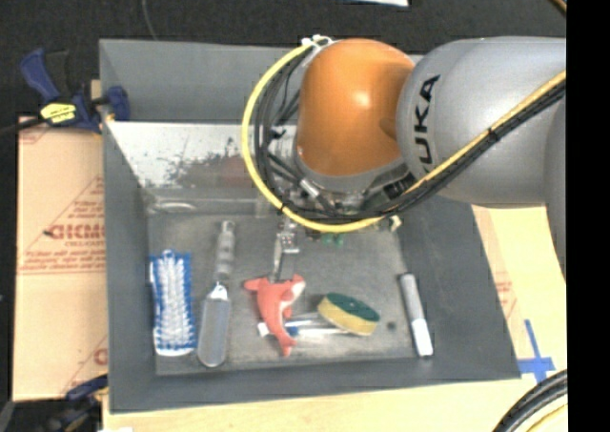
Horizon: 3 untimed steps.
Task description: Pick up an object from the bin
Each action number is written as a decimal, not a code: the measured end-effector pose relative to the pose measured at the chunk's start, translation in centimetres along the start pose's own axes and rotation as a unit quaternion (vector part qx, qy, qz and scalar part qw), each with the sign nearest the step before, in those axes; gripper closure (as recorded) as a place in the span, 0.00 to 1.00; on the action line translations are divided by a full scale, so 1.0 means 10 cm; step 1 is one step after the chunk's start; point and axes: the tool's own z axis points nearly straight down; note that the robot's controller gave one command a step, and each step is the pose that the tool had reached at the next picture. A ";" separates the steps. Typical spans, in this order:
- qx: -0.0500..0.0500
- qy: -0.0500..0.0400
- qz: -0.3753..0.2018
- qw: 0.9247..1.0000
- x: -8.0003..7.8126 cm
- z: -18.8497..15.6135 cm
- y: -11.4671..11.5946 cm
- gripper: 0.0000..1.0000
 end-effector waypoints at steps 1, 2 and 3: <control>0.000 -0.003 0.002 1.000 0.00 -0.04 -0.01 0.00; 0.000 -0.005 -0.092 0.996 0.07 1.14 -0.41 0.00; 0.000 -0.011 -0.153 0.988 0.15 0.74 -0.47 0.00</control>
Offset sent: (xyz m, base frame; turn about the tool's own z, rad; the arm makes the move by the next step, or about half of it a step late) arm -0.0116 -0.0528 -0.1510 -0.2396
